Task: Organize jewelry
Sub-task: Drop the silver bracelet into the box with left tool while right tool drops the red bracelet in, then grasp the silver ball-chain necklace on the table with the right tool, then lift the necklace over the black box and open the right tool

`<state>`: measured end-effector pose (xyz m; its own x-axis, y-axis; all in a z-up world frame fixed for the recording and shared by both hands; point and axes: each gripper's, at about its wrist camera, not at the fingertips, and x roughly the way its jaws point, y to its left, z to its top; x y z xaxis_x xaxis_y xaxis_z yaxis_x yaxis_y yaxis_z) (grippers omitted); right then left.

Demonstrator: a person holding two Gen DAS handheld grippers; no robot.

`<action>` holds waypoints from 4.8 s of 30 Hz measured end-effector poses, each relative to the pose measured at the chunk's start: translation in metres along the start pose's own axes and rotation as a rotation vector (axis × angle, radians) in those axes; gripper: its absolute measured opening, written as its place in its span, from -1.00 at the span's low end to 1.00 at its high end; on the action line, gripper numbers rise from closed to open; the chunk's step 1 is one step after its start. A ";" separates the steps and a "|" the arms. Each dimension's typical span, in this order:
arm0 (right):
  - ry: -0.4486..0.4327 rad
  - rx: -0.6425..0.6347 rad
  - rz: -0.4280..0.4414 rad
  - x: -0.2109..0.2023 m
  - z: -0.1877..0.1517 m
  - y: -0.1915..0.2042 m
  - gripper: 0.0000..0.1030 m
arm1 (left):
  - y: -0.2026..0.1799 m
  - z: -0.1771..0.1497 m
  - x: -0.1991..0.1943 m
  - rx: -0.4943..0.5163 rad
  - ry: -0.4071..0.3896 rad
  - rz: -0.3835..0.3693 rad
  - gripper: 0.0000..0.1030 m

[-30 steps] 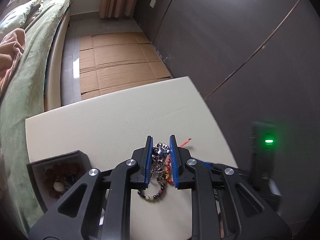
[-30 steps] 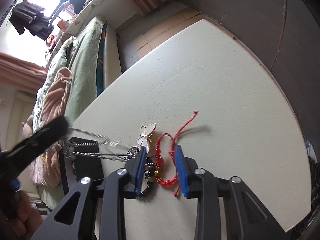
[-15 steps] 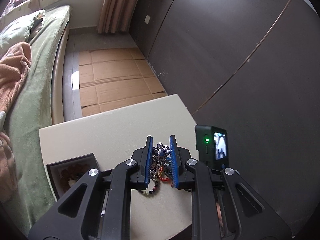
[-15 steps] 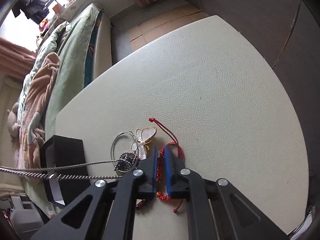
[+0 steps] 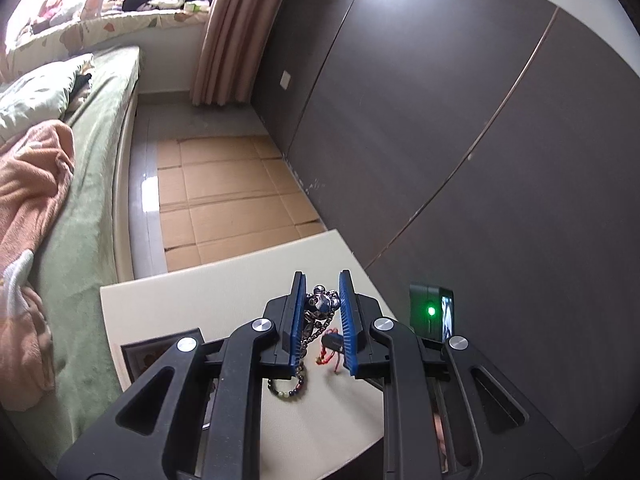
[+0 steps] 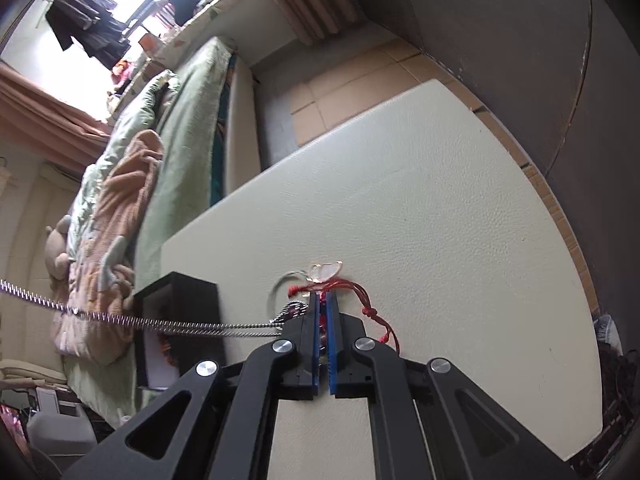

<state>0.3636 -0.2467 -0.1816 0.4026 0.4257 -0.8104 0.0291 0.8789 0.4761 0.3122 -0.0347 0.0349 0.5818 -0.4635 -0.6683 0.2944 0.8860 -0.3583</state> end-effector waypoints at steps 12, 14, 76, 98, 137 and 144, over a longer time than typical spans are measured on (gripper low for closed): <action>-0.081 -0.089 0.115 -0.056 -0.003 0.045 -0.94 | 0.000 0.022 -0.054 0.007 -0.112 0.019 -0.66; -0.090 -0.106 0.136 -0.062 -0.002 0.056 -0.94 | 0.002 0.023 -0.064 0.008 -0.128 0.026 -0.72; 0.206 -0.225 -0.193 0.133 0.042 0.112 -0.69 | 0.191 -0.122 -0.014 -0.442 -0.004 0.252 0.64; -0.109 -0.336 0.051 -0.063 0.041 0.161 -0.72 | 0.161 -0.115 -0.024 -0.392 -0.025 0.225 0.64; -0.207 -0.492 0.189 -0.147 0.009 0.263 0.20 | 0.184 -0.120 -0.047 -0.457 -0.046 0.263 0.91; -0.130 -0.366 0.122 -0.101 0.001 0.194 0.10 | 0.176 -0.122 -0.040 -0.445 -0.033 0.251 0.91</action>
<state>0.3293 -0.1195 -0.0076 0.4956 0.5214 -0.6947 -0.3442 0.8522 0.3940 0.2480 0.1385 -0.0813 0.6191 -0.2301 -0.7509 -0.2049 0.8757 -0.4372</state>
